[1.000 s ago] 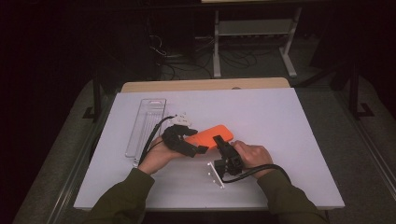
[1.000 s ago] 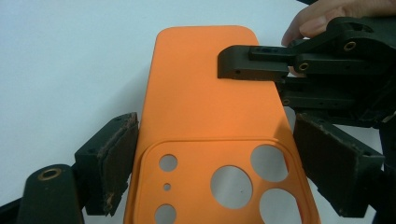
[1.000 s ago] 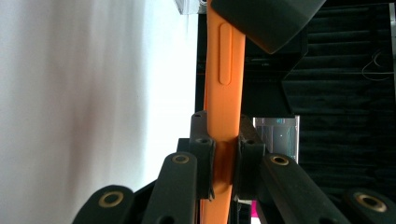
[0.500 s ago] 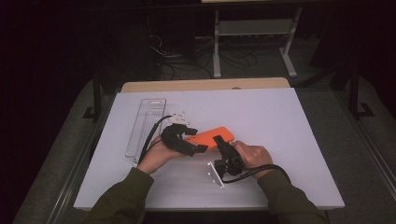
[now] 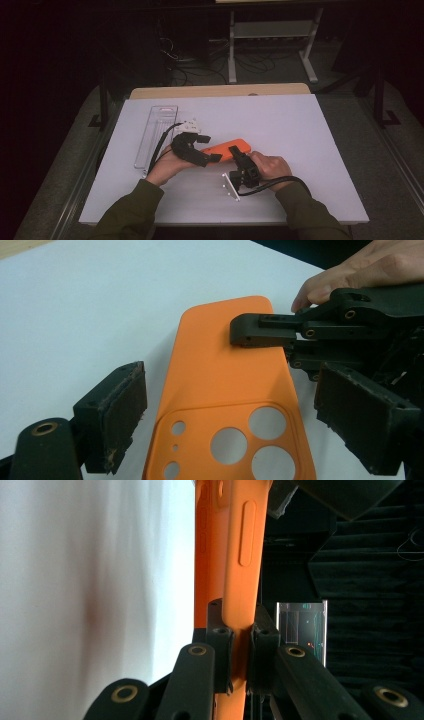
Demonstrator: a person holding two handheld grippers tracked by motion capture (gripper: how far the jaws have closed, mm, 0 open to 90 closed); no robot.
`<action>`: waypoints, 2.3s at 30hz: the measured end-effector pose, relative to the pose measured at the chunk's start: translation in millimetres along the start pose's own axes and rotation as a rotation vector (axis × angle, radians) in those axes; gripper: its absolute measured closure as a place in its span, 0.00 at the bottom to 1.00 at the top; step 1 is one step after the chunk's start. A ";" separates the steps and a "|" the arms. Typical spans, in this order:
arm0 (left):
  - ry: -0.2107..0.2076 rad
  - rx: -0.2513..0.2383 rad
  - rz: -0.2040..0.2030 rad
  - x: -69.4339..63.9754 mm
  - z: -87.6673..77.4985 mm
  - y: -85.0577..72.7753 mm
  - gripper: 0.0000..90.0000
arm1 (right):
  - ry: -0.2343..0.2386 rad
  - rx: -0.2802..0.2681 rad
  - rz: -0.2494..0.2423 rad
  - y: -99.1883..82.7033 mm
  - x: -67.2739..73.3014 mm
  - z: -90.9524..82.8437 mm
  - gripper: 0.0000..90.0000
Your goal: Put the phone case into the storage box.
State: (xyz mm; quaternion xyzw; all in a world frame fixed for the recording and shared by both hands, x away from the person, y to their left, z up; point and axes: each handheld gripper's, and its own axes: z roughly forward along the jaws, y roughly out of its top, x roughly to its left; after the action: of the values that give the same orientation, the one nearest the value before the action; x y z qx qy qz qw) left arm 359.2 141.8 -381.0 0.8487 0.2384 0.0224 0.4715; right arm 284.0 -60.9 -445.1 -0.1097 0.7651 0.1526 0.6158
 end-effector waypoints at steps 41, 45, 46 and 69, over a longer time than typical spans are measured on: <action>0.015 0.010 0.056 -3.5 -3.7 -12.7 0.00 | 0.049 0.104 0.077 -33.4 -9.5 -16.2 0.91; 0.016 0.010 0.036 -6.2 -4.6 -16.1 0.00 | 0.068 0.115 0.112 -35.1 -10.6 -20.2 0.91; 0.014 0.010 0.035 -6.0 -4.7 -16.7 0.00 | 0.067 0.116 0.120 -35.9 -11.2 -21.3 0.91; 0.034 -0.018 0.107 2.8 -11.5 -13.7 0.00 | 0.092 0.108 0.271 -41.7 -25.7 -18.6 0.91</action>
State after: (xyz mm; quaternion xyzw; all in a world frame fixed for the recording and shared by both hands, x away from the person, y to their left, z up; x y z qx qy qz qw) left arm 353.4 158.1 -386.3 0.8555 0.2006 0.0640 0.4731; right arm 287.5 -107.0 -420.5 0.0209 0.8076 0.1877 0.5587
